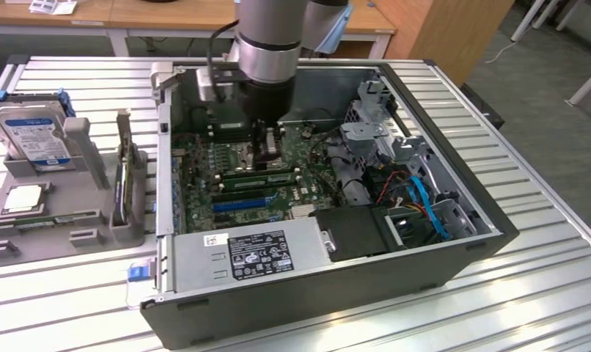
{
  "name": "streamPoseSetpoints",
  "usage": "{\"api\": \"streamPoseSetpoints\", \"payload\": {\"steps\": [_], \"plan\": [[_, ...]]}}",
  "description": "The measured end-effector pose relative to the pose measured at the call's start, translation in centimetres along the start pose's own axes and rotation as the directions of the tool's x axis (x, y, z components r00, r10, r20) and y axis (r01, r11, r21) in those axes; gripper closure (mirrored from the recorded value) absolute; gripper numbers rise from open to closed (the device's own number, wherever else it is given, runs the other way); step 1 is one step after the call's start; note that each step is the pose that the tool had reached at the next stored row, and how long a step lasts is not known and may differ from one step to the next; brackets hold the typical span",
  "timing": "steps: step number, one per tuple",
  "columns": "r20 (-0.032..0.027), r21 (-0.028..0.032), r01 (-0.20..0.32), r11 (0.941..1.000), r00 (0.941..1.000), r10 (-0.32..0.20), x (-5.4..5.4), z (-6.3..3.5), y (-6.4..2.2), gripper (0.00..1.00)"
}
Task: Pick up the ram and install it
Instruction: 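Press down the ram until it locks into place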
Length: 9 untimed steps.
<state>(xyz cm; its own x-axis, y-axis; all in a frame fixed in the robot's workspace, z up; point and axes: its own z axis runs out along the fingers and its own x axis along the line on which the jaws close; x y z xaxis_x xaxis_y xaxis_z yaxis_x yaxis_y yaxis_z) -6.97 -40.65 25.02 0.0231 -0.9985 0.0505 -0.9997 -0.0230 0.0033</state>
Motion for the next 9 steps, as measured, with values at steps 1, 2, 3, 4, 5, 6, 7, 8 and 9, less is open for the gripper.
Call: {"api": "streamPoseSetpoints", "payload": {"steps": [1, 2, 3, 4, 5, 6, 7, 8, 9], "plan": [[0.0, -0.0007, 0.0, 1.0, 1.0, 0.0, 0.0, -0.02, -0.44, 0.89], [0.0, -0.0012, 0.0, 1.0, 1.0, 0.0, 0.0, -0.04, -0.92, 0.89], [0.0, -0.002, 0.0, 1.0, 1.0, 0.0, 0.0, -0.06, -1.36, 0.89], [0.0, -0.0027, 0.0, 1.0, 1.0, 0.0, 0.0, -0.08, -1.81, 0.89], [0.0003, -0.0046, 0.0, 1.0, 1.0, 0.0, 0.1, -0.29, -2.17, 0.89], [-0.0001, -0.0061, 0.0, 1.0, 1.0, 0.0, 0.1, -0.74, -2.29, 0.89], [0.0001, -0.0061, 0.0, 1.0, 1.0, 0.0, 0.1, -1.18, -2.35, 0.89], [0.0002, -0.0063, 0.0, 1.0, 1.0, 0.0, 0.1, -1.62, -2.38, 0.89], [0.0003, -0.0063, -0.001, 1.0, 1.0, 0.001, 0.2, -2.07, -2.4, 0.89]]}}
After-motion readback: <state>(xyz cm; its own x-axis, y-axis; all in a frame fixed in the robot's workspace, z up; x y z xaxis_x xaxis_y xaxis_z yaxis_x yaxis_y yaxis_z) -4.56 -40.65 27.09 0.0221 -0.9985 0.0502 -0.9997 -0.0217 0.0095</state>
